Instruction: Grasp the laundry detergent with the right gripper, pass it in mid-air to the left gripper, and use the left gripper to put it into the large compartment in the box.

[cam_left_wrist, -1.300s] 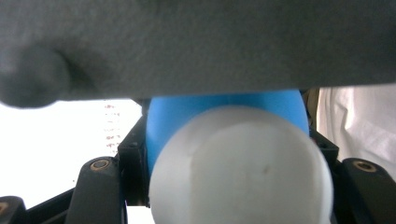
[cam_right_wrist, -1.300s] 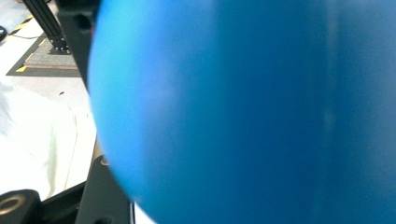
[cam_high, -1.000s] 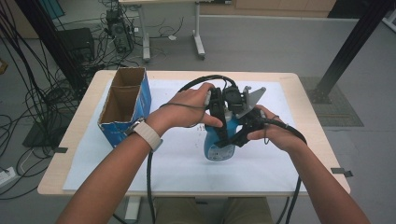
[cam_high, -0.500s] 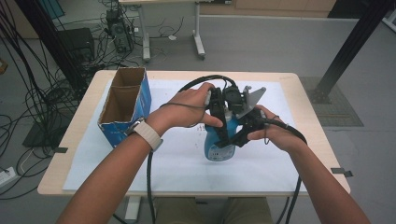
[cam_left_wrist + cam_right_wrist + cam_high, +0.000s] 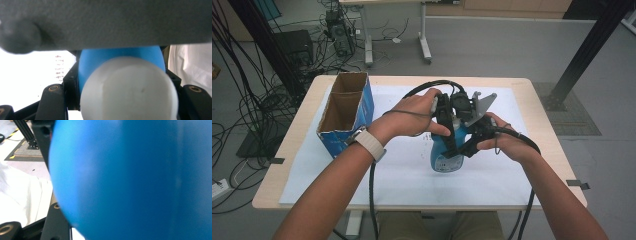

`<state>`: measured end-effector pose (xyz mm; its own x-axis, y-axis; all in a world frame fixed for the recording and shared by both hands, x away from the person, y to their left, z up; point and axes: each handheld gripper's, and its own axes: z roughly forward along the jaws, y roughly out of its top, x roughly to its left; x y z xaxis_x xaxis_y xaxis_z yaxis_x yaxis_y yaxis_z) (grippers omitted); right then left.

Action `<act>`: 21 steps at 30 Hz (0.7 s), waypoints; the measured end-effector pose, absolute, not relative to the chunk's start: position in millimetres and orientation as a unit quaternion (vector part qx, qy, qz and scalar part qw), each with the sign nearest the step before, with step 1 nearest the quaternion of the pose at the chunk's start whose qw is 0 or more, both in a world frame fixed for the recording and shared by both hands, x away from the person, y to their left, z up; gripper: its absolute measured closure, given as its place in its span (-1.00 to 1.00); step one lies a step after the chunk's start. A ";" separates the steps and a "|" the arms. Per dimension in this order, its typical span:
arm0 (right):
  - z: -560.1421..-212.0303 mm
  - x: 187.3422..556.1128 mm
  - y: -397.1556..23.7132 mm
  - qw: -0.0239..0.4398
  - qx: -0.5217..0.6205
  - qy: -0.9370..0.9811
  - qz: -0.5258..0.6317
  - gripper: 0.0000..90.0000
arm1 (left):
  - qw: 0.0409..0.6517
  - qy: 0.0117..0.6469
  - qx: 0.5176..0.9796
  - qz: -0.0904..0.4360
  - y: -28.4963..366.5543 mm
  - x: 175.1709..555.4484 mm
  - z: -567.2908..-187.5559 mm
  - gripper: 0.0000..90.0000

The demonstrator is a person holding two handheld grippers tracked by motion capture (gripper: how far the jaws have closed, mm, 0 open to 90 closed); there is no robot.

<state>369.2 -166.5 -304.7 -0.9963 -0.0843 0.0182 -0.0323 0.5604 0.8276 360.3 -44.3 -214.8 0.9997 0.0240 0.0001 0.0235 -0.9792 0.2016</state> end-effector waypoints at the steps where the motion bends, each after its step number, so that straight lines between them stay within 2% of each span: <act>1: -304.6 369.2 -166.5 0.028 0.033 -0.883 -0.468 -0.05 | 0.101 0.012 0.995 0.001 -44.3 360.3 -214.8 -0.17; 21: -304.8 369.4 -165.7 0.027 0.035 -0.883 -0.467 -0.05 | 0.102 0.014 0.995 0.002 -43.3 360.2 -215.1 -0.17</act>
